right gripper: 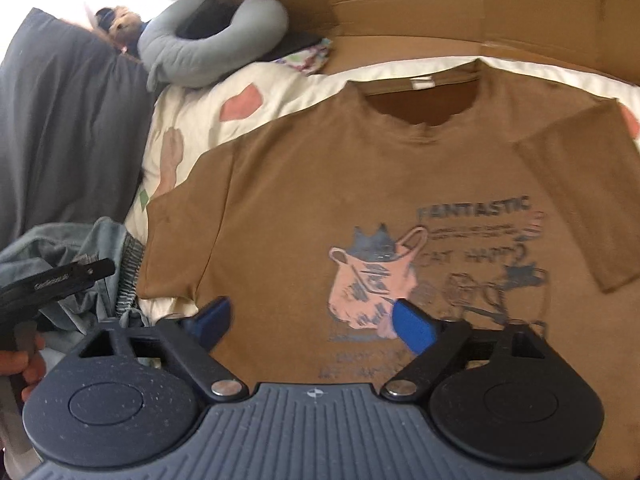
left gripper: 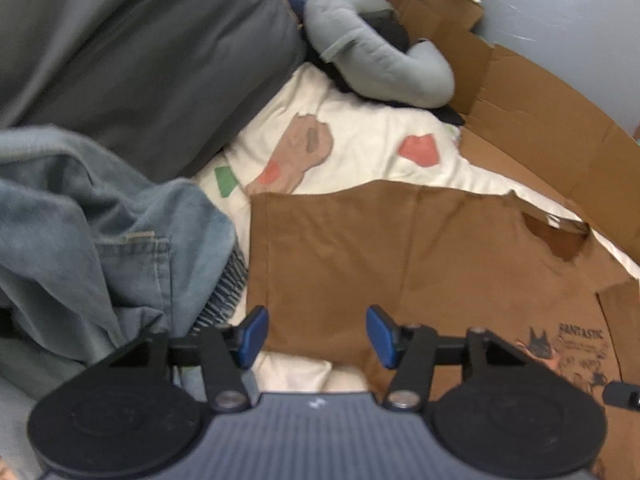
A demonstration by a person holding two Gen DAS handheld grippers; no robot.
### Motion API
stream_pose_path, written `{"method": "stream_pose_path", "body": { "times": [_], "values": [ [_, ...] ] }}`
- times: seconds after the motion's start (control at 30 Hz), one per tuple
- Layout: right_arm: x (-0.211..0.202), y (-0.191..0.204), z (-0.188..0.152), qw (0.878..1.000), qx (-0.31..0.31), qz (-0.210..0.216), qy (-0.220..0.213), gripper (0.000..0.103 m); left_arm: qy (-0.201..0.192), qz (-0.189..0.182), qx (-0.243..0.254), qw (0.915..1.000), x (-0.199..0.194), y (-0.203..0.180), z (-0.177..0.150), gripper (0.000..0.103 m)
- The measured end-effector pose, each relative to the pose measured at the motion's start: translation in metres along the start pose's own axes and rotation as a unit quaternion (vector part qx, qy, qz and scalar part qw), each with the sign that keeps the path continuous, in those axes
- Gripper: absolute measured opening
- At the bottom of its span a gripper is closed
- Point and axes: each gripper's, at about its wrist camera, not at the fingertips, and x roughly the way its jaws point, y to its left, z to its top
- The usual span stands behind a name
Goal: Fold clothes
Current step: 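Move both open grippers to the unfolded side edge of the shirt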
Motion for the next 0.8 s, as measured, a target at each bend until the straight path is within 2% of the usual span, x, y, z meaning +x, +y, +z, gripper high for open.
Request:
{"method": "stream_pose_path", "body": {
  "times": [0.13, 0.23, 0.43, 0.6, 0.8],
  "values": [
    [0.023, 0.0, -0.01, 1.0, 0.004, 0.003, -0.007, 0.083, 0.001, -0.002, -0.015, 0.9999, 0.022, 0.008, -0.015, 0.055],
    [0.036, -0.001, -0.018, 1.0, 0.017, 0.002, -0.013, 0.082, -0.001, 0.004, -0.006, 1.0, 0.037, 0.008, -0.024, 0.055],
    [0.057, 0.004, -0.042, 1.0, 0.003, -0.003, 0.001, 0.082, -0.005, 0.026, -0.02, 0.9994, 0.062, 0.017, -0.04, 0.053],
    [0.069, 0.007, -0.061, 1.0, -0.006, -0.009, 0.013, 0.082, -0.024, 0.017, -0.05, 0.9983, 0.07, 0.03, -0.048, 0.053],
    [0.079, 0.019, -0.076, 0.999, -0.038, -0.002, 0.018, 0.082, -0.019, 0.019, -0.078, 0.9966, 0.086, 0.037, -0.051, 0.055]
  ]
}}
